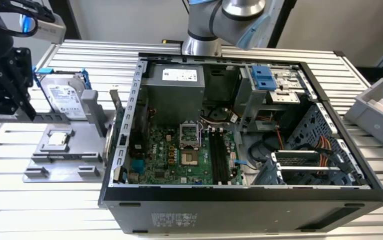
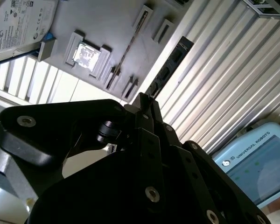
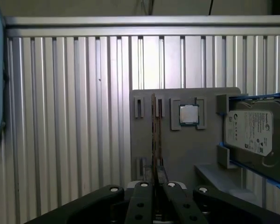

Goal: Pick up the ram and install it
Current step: 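Pick up the ram and move it above insertion slot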

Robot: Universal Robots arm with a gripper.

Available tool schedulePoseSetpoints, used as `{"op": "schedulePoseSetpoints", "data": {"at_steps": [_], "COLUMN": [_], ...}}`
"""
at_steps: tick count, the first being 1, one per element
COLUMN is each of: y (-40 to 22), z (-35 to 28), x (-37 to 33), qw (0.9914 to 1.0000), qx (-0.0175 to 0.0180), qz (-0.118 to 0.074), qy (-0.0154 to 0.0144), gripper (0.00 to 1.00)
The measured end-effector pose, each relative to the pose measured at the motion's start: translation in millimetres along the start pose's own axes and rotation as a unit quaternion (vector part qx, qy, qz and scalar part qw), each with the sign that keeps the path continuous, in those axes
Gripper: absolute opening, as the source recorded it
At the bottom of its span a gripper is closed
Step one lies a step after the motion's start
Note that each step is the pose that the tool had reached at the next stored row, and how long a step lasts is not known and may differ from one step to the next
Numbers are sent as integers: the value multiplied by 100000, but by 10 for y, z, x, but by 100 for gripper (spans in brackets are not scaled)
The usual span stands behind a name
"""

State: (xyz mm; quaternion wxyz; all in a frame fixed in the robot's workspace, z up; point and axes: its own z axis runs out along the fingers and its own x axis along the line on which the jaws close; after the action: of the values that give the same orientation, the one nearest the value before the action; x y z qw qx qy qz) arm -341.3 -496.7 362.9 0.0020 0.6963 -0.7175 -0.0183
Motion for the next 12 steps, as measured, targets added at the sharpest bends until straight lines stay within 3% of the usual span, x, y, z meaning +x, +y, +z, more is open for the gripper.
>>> {"op": "schedulePoseSetpoints", "data": {"at_steps": [12], "y": [3], "z": [-94], "x": [-2], "qw": [100000], "qx": [-3], "qz": [-1], "qy": [2], "gripper": [0]}}
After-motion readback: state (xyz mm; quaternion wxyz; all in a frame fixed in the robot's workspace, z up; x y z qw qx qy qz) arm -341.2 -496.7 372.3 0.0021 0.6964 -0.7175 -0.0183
